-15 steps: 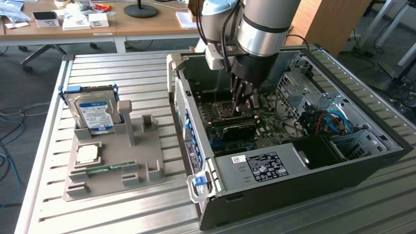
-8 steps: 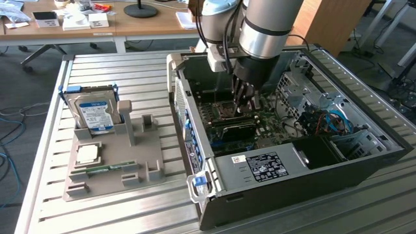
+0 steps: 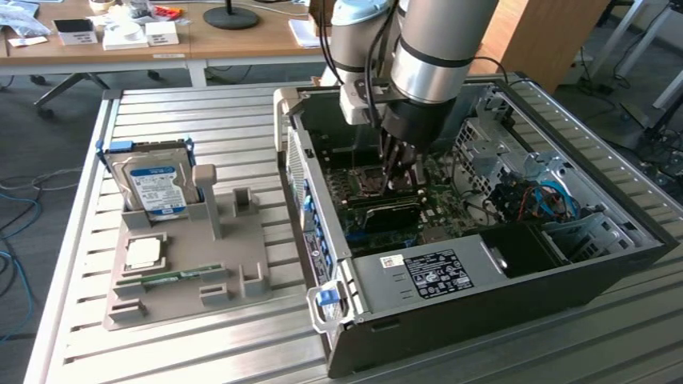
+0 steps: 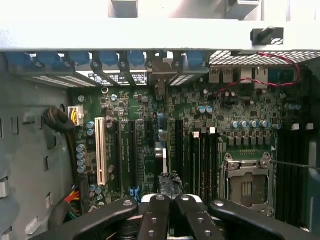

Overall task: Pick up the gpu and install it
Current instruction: 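Press down on the gpu until it lock into place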

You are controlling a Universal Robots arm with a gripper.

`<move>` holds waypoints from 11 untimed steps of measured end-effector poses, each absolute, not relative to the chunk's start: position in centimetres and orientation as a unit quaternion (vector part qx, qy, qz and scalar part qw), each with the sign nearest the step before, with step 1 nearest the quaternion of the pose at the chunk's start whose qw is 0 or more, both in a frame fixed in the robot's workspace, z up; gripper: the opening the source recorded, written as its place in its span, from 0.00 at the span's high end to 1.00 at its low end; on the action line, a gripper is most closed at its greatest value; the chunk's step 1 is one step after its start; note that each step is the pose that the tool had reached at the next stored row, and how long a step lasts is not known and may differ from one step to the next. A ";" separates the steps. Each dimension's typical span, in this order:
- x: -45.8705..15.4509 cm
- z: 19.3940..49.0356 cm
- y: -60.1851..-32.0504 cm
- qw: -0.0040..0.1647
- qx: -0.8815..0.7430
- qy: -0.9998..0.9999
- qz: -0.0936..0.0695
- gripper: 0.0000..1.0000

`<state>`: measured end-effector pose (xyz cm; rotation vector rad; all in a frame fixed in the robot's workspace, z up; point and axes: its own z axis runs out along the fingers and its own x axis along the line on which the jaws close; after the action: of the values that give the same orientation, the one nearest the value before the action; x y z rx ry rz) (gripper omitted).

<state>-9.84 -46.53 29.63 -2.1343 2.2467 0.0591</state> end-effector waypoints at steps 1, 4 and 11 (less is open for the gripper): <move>-9.7 29.6 -46.5 0.021 -0.688 0.725 0.019 0.89; -9.6 29.2 -46.5 0.021 -0.688 0.725 0.019 0.89; -9.6 28.3 -46.5 0.021 -0.688 0.725 0.019 0.89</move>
<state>-9.61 -46.53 28.31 -2.1343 2.2468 0.0591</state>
